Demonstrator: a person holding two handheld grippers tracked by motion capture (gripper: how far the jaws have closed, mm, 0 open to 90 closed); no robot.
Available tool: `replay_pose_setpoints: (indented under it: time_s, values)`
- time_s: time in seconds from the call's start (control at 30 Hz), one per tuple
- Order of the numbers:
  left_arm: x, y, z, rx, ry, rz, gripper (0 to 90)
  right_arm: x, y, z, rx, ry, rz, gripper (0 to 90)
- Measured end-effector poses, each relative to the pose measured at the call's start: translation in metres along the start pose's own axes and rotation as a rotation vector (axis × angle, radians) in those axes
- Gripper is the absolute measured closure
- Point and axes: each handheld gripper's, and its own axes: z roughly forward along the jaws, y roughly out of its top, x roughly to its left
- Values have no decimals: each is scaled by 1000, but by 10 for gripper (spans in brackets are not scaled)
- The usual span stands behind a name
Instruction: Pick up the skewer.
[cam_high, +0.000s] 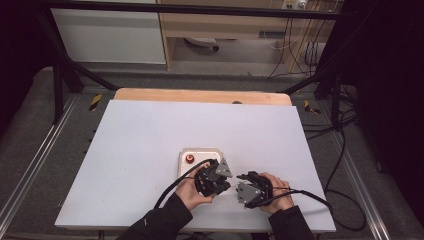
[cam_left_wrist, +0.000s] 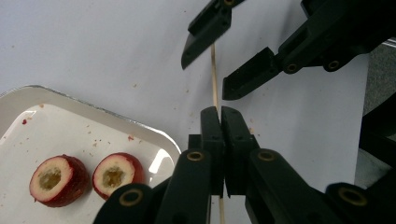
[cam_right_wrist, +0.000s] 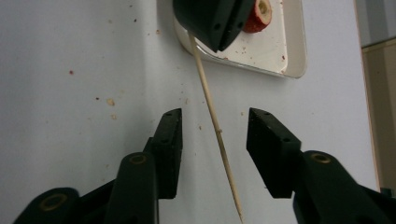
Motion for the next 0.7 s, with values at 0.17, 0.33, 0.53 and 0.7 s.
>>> replay_pose_setpoints:
  time_s: [0.17, 0.33, 0.53, 0.7]
  values:
    - [-2, 1, 3, 3, -9, 2, 883, 3, 2, 1, 7, 9, -72, 687]
    - [-2, 0, 4, 10, -16, 6, 883, 5, 3, 3, 28, 16, -116, 748]
    - [0, -3, 4, 14, -18, 3, 883, 7, 3, 5, 50, 8, -135, 810]
    - [0, -4, 4, 16, -22, 2, 883, 7, 3, 6, 57, 10, -144, 862]
